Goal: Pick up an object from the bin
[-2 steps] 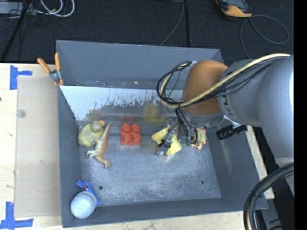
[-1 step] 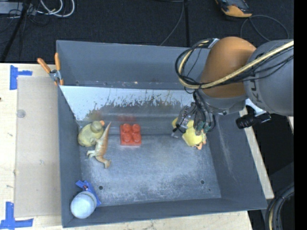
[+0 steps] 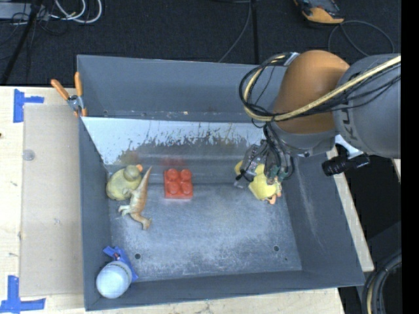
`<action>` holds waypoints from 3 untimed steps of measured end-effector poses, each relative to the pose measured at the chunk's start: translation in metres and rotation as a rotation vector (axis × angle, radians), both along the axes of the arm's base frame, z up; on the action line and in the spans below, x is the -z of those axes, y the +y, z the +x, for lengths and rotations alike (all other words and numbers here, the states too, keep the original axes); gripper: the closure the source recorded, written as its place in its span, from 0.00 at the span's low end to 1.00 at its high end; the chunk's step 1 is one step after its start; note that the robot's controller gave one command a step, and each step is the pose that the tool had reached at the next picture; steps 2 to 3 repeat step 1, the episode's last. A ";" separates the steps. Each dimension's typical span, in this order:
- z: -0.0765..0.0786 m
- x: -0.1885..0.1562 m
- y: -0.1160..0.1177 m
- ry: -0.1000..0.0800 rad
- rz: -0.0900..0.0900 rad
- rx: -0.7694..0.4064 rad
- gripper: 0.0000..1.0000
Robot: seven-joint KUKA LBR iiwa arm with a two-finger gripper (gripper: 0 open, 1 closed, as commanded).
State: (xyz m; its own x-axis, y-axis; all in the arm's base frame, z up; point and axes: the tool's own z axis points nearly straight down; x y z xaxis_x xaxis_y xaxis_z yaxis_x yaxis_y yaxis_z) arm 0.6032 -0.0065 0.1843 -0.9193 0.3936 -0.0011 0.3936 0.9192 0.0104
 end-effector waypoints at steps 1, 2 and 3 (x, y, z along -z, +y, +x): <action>0.007 -0.046 -0.025 0.006 0.002 0.028 1.00; 0.007 -0.046 -0.025 0.006 0.002 0.028 1.00; 0.007 -0.046 -0.025 0.006 0.002 0.028 1.00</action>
Offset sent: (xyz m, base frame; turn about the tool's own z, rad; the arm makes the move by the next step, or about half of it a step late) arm -0.0419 -0.0510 0.1735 0.1208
